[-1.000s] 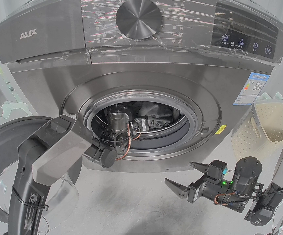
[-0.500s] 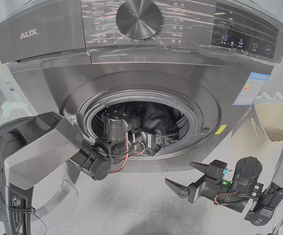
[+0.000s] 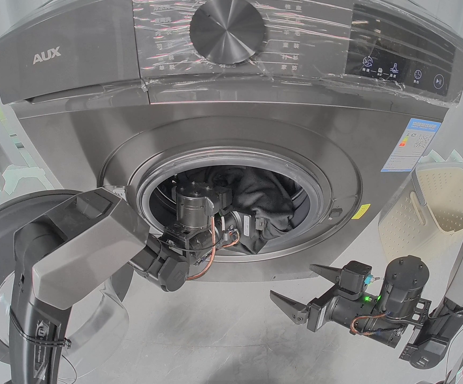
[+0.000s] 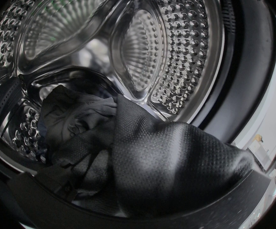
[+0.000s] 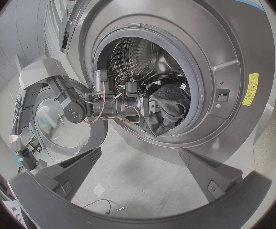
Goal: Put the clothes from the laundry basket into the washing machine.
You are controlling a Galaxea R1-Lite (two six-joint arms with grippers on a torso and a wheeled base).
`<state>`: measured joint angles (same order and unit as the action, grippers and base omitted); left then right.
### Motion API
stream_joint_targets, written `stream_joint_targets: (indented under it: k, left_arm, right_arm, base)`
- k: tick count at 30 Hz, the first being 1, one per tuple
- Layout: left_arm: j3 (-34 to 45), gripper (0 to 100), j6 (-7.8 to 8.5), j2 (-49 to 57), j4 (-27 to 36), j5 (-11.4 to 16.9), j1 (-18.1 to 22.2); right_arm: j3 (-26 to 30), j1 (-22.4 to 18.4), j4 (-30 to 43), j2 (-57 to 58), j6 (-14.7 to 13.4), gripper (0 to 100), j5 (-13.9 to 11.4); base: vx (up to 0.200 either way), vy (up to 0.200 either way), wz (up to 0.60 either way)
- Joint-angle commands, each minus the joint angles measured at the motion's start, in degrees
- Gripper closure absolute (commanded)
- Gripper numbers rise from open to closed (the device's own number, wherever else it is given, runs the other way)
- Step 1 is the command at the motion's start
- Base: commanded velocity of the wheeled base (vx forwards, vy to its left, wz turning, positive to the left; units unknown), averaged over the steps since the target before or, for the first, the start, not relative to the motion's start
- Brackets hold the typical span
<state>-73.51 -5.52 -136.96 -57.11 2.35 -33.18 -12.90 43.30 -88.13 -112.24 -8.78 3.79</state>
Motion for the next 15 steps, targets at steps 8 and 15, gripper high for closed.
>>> stream_joint_targets:
  k: [8,15]
  left_arm:
    - [-4.98,100,0.25,-3.84,-1.25,-2.79,1.63]
    - [-20.80,100,-0.28,-8.85,-0.19,-8.59,3.65]
  right_arm:
    - [-0.11,0.03,-0.03,0.00,-0.01,0,-0.01]
    - [-0.11,0.03,-0.03,0.00,-0.01,0,-0.01]
  base:
    - [0.000,0.000,0.00]
    - [0.000,0.000,0.00]
